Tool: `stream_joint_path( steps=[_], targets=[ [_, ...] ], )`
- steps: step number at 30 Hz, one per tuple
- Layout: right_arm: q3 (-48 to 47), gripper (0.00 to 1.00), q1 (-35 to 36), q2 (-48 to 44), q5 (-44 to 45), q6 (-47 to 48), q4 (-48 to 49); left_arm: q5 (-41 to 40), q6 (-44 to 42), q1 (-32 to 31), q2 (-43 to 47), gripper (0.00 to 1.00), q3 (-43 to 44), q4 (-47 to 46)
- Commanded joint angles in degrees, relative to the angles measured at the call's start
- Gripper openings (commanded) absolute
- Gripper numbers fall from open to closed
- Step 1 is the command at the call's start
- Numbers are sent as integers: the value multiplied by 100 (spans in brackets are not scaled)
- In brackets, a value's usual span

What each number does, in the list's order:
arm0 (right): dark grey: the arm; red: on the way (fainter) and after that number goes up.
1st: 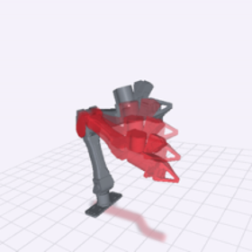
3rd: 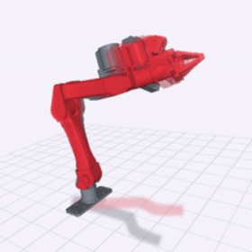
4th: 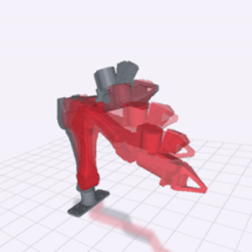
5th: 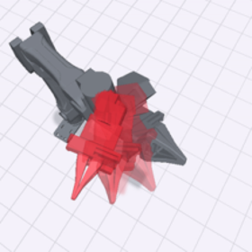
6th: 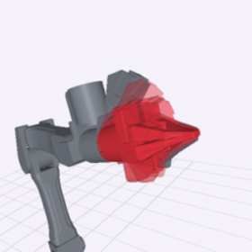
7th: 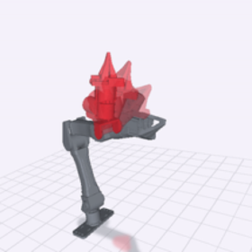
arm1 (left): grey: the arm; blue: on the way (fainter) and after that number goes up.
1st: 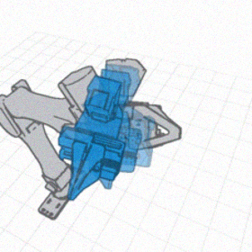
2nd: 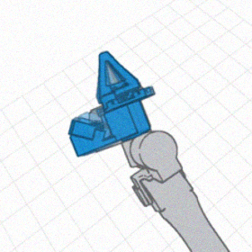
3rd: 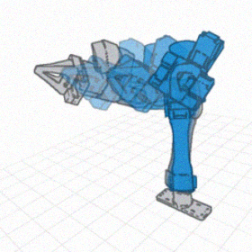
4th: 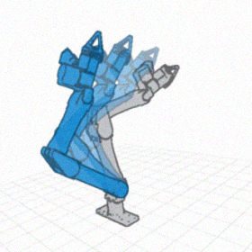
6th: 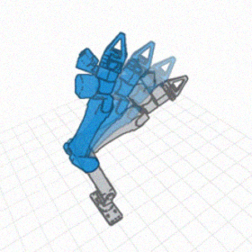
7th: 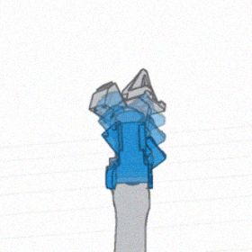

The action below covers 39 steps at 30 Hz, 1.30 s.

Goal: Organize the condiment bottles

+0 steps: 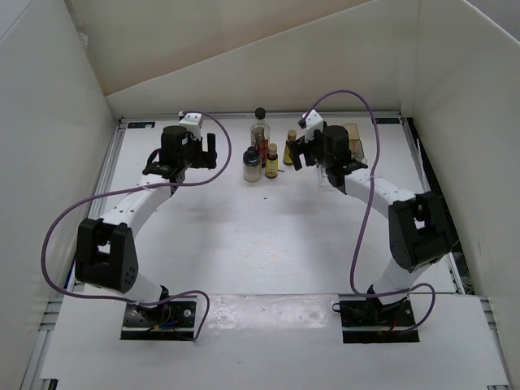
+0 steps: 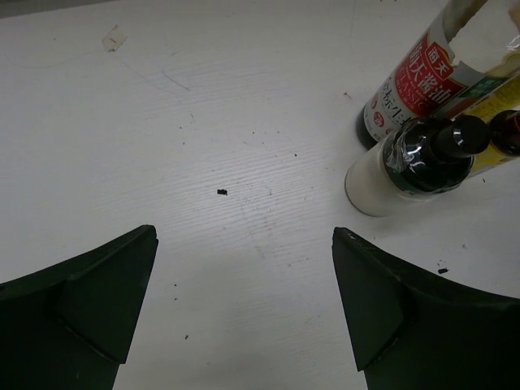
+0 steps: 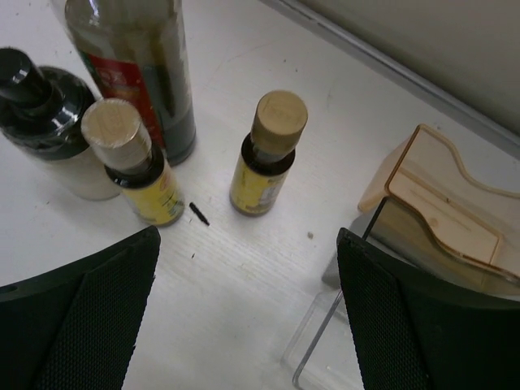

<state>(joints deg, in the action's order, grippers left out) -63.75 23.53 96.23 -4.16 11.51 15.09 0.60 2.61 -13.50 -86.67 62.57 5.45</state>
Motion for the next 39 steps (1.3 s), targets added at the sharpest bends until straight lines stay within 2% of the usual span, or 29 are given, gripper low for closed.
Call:
stream_joint_path(
  steps=[1, 6, 14, 20, 29, 39],
  targets=[
    [-401, 90, -111, 220, -199, 159, 800, 142, -173, -4, 10, 100, 150, -316],
    [-578, 90, -269, 669, -506, 89, 1425, 186, -191, -4, -130, 100, 256, -396],
    [-543, 90, -586, 1214, -937, -632, 2540, 204, -226, 31, -376, 100, 379, -466],
    [-876, 90, -727, 1767, -1385, -1116, 2885, 203, -209, 93, -482, 100, 397, -510],
    [-1438, 89, -736, 2234, -1842, -1476, 2912, 186, -226, 154, -675, 100, 502, -510],
    [-1844, 86, -595, 2550, -2036, -1186, 2402, 186, -217, 189, -825, 100, 555, -519]
  ],
)
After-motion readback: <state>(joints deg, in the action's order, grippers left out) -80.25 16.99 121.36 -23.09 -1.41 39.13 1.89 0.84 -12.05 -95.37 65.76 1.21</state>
